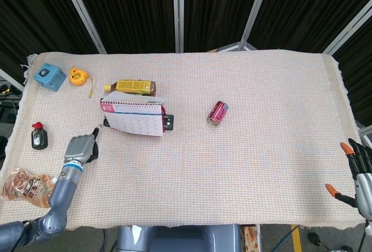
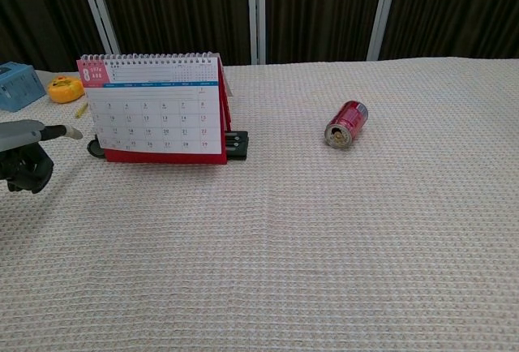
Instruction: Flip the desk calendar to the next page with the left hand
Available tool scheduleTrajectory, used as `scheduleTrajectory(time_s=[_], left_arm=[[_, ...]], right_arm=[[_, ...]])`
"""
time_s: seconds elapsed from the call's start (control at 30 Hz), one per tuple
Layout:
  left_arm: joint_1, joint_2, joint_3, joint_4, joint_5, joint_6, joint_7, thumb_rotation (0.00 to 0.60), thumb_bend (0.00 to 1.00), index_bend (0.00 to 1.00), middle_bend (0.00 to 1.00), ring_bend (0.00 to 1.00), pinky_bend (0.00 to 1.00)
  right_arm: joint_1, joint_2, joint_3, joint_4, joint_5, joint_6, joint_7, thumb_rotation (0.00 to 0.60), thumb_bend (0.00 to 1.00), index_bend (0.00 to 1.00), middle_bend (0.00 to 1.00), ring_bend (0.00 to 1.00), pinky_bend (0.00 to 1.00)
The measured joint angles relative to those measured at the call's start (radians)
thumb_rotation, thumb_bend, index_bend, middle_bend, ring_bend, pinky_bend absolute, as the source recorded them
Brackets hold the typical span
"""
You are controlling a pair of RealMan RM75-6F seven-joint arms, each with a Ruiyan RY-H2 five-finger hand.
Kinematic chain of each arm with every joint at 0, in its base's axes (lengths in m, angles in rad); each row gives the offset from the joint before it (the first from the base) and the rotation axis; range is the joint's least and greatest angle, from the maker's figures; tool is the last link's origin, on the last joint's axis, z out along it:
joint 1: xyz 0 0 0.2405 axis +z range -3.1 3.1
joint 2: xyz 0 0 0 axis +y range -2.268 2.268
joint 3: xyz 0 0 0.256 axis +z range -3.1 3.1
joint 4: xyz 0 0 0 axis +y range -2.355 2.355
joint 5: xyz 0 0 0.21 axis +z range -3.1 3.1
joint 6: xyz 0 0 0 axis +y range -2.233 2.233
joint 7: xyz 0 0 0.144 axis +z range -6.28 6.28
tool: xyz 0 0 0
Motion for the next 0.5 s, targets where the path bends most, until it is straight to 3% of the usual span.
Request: scheduleTrajectory(time_s=[0.5], left_arm=[[-0.071,-0.059,0.021,0.034,-0.038,0.019,0.014,0.6,0.86,0.0,0.66,0.63,0.52]], right_arm=[[0.001,0.002,0.002,0.0,0.004,-0.003,0.007,0.6,0.07,0.0,0.0,0.0,0.0]])
